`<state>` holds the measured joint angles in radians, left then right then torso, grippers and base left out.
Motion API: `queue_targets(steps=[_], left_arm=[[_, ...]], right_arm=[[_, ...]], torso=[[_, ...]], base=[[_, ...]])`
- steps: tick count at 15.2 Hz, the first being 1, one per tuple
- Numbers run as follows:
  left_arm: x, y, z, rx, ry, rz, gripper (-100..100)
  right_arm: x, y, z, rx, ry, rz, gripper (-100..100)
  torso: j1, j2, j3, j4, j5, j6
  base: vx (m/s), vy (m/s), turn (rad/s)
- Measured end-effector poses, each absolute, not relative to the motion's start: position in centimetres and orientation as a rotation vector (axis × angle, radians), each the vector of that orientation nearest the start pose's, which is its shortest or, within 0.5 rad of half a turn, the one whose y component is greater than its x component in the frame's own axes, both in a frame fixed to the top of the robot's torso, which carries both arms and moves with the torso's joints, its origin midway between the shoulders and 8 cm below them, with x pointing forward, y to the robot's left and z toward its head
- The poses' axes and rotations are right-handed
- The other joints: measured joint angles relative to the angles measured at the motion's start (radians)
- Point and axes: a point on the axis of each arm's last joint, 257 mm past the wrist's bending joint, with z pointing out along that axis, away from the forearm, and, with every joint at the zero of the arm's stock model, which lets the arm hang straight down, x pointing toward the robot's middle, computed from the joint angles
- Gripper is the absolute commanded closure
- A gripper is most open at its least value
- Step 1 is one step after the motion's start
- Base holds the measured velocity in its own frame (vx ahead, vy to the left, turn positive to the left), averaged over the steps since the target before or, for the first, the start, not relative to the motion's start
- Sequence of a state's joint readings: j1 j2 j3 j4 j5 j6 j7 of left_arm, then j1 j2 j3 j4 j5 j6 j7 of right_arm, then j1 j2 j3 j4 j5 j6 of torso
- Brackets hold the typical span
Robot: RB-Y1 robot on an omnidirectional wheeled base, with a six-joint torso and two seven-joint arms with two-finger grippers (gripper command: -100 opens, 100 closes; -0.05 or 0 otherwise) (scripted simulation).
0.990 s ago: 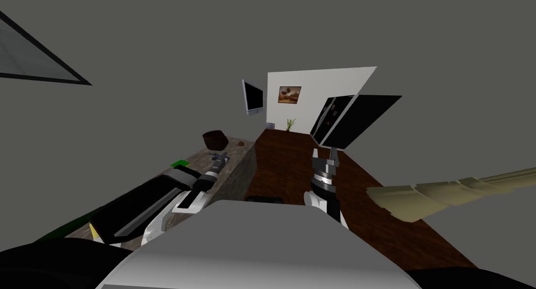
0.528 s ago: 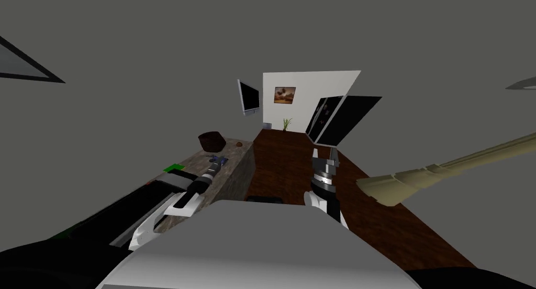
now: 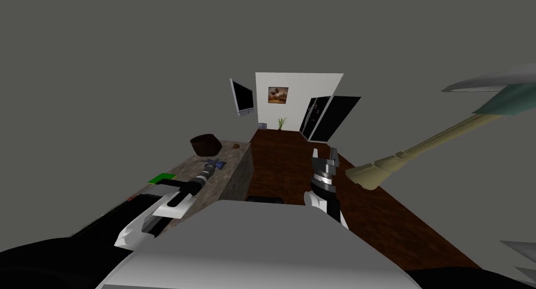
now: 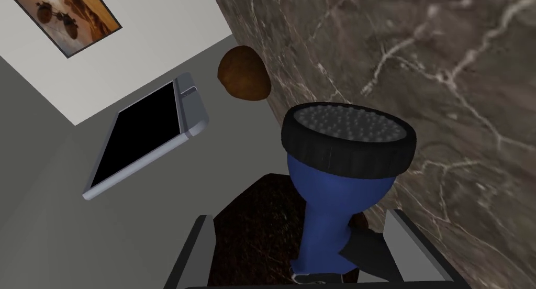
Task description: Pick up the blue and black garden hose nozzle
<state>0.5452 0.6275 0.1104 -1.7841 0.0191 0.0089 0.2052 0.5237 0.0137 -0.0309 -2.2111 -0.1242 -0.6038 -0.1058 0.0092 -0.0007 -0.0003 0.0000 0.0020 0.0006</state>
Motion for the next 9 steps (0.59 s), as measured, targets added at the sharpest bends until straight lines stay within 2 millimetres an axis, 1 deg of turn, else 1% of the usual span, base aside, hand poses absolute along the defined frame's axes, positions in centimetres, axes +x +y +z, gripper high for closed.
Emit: queue_targets(steps=[1,3,4,6,9], left_arm=[[36.65,47.79,-28.62,-1.146,1.535,-0.651,-100],[36.60,48.49,-28.73,-1.154,1.530,-0.640,-100],[36.61,48.66,-28.72,-1.154,1.528,-0.638,100],[36.46,48.73,-28.93,-1.159,1.531,-0.634,100],[36.61,48.66,-28.71,-1.152,1.529,-0.637,100]], right_arm=[[33.13,-31.11,0.61,0.766,0.469,1.430,0],[33.14,-31.11,0.60,0.766,0.469,1.430,0],[33.13,-31.11,0.60,0.766,0.469,1.430,0],[33.13,-31.11,0.60,0.766,0.469,1.430,0],[33.13,-31.11,0.60,0.766,0.469,1.430,0]], torso=[[0.000,-0.001,0.000,0.000,0.000,0.000],[-0.005,-0.002,-0.001,0.000,-0.001,0.000],[-0.007,-0.002,-0.001,-0.001,-0.001,0.000],[-0.009,-0.001,0.000,0.001,-0.003,0.000],[-0.008,-0.001,-0.001,0.000,-0.002,-0.001]], base=[[0.006,0.064,-0.082],[0.029,0.003,-0.131],[0.008,0.005,-0.002],[0.000,0.001,0.008],[0.000,0.000,0.000]])
